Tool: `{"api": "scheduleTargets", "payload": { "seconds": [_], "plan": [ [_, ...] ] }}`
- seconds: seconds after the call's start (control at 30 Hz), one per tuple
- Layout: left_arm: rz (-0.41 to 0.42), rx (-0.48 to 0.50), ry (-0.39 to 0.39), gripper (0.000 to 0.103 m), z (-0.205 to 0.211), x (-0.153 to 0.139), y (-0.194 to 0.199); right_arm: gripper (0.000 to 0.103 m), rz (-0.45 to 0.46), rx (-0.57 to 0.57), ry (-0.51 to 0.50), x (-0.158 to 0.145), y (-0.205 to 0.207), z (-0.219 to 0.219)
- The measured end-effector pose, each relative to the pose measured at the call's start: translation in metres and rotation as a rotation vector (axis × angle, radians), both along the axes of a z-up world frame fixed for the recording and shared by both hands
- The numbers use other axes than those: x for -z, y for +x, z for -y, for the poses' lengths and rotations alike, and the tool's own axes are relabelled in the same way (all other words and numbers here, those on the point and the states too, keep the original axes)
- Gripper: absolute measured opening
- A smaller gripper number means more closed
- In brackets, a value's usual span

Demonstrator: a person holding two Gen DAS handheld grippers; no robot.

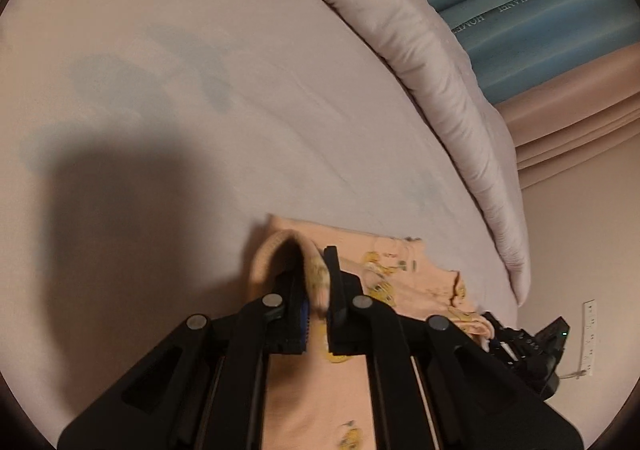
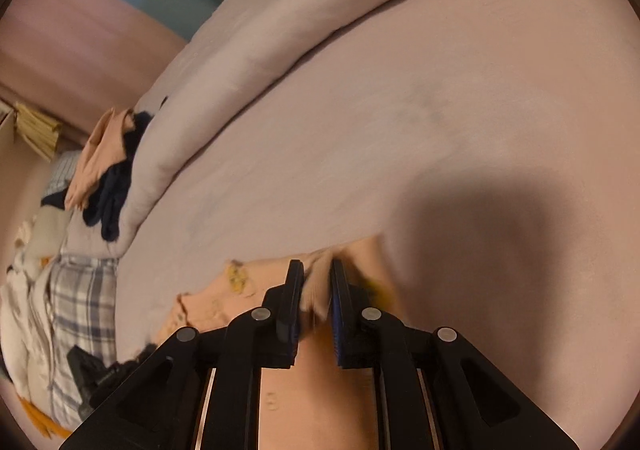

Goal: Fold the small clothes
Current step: 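Open both grippers and release the folded hem onto the shirt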

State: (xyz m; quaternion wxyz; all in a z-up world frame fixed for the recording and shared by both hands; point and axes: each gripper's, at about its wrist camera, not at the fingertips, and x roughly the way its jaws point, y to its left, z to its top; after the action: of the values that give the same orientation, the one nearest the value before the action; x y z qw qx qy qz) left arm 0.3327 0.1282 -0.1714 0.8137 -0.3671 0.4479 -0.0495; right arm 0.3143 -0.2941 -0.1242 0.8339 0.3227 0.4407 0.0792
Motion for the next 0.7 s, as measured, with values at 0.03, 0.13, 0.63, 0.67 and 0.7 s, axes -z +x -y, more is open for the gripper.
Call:
{"api": "scheduleTargets", "payload": {
  "seconds": [0.03, 0.13, 0.63, 0.67, 0.7],
  "plan": [
    [0.0, -0.01, 0.016, 0.006, -0.006, -0.002, -0.003, 0.013, 0.01, 0.018, -0.021, -0.003, -0.004, 0.007],
    [0.004, -0.051, 0.073, 0.015, -0.026, -0.015, -0.012, 0.014, 0.033, 0.058, -0.065, -0.014, -0.015, 0.023],
    [0.044, 0.491, 0.233, 0.022, 0.095, -0.015, -0.031, 0.014, 0.1, -0.57, -0.197, -0.001, -0.055, -0.114],
    [0.033, 0.496, 0.253, 0.022, 0.102, -0.009, -0.023, 0.014, 0.098, -0.564, -0.226, -0.001, -0.051, -0.118],
    [0.028, 0.483, 0.268, 0.022, 0.106, -0.007, -0.014, 0.014, 0.096, -0.547, -0.249, -0.001, -0.044, -0.122]
  ]
}}
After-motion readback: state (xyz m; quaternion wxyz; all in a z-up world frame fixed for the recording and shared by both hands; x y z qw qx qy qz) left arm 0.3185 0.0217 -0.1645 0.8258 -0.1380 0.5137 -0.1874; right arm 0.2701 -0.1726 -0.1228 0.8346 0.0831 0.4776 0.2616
